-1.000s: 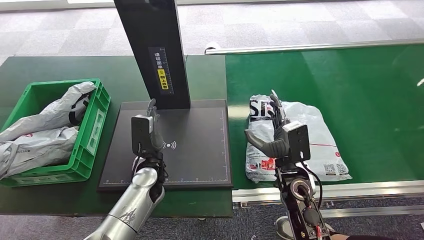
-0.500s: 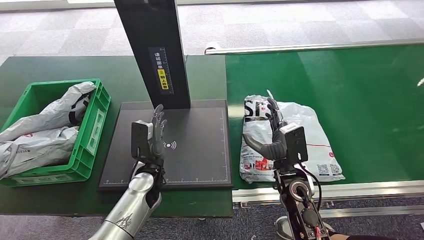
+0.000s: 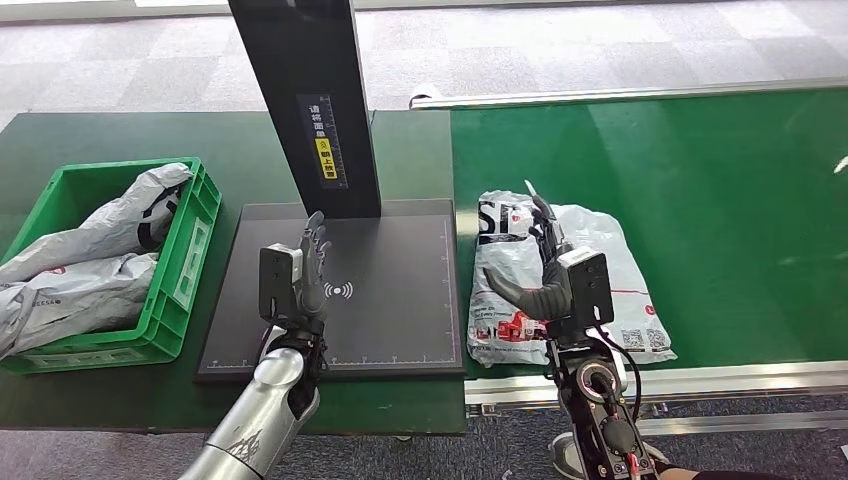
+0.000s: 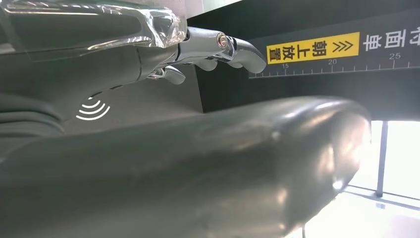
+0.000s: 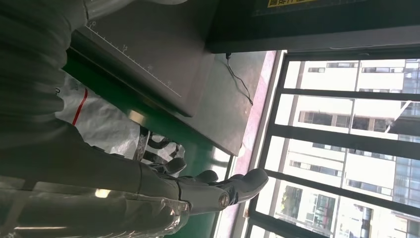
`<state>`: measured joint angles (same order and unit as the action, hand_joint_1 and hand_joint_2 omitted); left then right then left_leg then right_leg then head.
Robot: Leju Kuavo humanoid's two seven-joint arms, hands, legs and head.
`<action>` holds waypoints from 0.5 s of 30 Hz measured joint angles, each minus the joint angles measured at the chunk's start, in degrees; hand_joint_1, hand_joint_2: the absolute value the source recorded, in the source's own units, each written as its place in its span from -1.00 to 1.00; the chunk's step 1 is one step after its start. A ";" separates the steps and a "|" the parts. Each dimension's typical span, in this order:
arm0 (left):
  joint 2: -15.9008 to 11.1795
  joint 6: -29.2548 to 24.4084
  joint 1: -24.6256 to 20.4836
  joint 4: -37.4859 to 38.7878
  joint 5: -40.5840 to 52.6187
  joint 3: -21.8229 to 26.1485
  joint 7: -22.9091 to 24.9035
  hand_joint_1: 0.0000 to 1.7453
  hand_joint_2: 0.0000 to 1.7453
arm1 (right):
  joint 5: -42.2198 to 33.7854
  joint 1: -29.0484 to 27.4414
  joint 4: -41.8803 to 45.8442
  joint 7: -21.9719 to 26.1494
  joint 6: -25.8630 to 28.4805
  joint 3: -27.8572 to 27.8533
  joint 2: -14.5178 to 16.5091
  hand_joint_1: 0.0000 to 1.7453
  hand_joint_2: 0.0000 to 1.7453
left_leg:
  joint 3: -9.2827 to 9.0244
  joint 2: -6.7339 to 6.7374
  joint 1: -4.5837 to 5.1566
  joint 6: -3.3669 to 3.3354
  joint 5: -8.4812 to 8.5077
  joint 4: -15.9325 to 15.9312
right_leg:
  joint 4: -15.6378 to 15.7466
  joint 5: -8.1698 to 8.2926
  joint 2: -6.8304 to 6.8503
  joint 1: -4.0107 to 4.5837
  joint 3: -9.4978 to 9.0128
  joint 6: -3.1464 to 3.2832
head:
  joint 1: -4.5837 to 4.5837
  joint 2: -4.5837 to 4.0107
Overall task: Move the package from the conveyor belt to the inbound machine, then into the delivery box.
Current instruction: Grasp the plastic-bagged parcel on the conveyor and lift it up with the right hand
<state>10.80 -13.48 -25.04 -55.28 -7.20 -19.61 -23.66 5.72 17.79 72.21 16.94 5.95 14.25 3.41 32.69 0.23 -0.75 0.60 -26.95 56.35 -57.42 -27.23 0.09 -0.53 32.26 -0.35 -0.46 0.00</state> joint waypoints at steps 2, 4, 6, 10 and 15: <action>0.01 -1.29 0.25 -0.18 0.56 0.03 -0.13 -1.00 -1.00 | 0.06 0.00 -0.08 0.00 -0.27 0.02 0.01 -1.00 1.00 | 0.00 0.01 0.00 0.00 0.00 0.00 | 0.00 0.00 0.00 0.00 0.00 0.00 | 0.00 0.00; 0.00 -2.27 1.15 -0.91 2.04 0.08 -0.70 -1.00 -1.00 | 0.15 -0.01 -0.28 0.00 -0.68 0.07 0.02 -1.00 1.00 | 0.00 0.02 0.00 0.00 0.00 0.00 | 0.00 0.00 0.00 0.00 0.00 0.00 | 0.00 -0.01; -0.02 -2.42 2.54 -2.15 3.75 0.11 -1.37 -1.00 -1.00 | 0.22 -0.02 -0.52 0.00 -0.91 0.11 0.02 -1.00 1.00 | 0.00 0.02 0.00 0.01 -0.01 0.00 | 0.00 -0.01 0.00 0.00 0.01 0.00 | -0.01 -0.01; -0.08 -2.70 4.35 -3.80 4.81 0.20 -1.65 -1.00 -1.00 | 0.25 -0.03 -0.91 -0.02 -1.01 0.32 0.01 -1.00 1.00 | 0.02 0.00 0.00 0.01 -0.02 0.00 | 0.00 -0.01 0.00 0.00 0.02 -0.01 | 0.00 0.00; -0.07 -3.33 4.86 -4.15 3.86 0.75 -0.92 -1.00 -1.00 | 0.25 0.00 -1.30 -0.02 -1.17 0.63 0.01 -1.00 1.00 | 0.01 0.01 0.00 0.00 -0.01 0.00 | 0.00 -0.01 0.00 0.00 0.01 -0.01 | 0.00 0.00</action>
<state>10.73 -16.81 -20.18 -59.42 -3.34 -18.86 -24.58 5.97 17.79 70.91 16.92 4.77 14.88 3.42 32.70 0.24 -0.75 0.61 -26.97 56.35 -57.42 -27.24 0.08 -0.53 32.27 -0.36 -0.46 0.00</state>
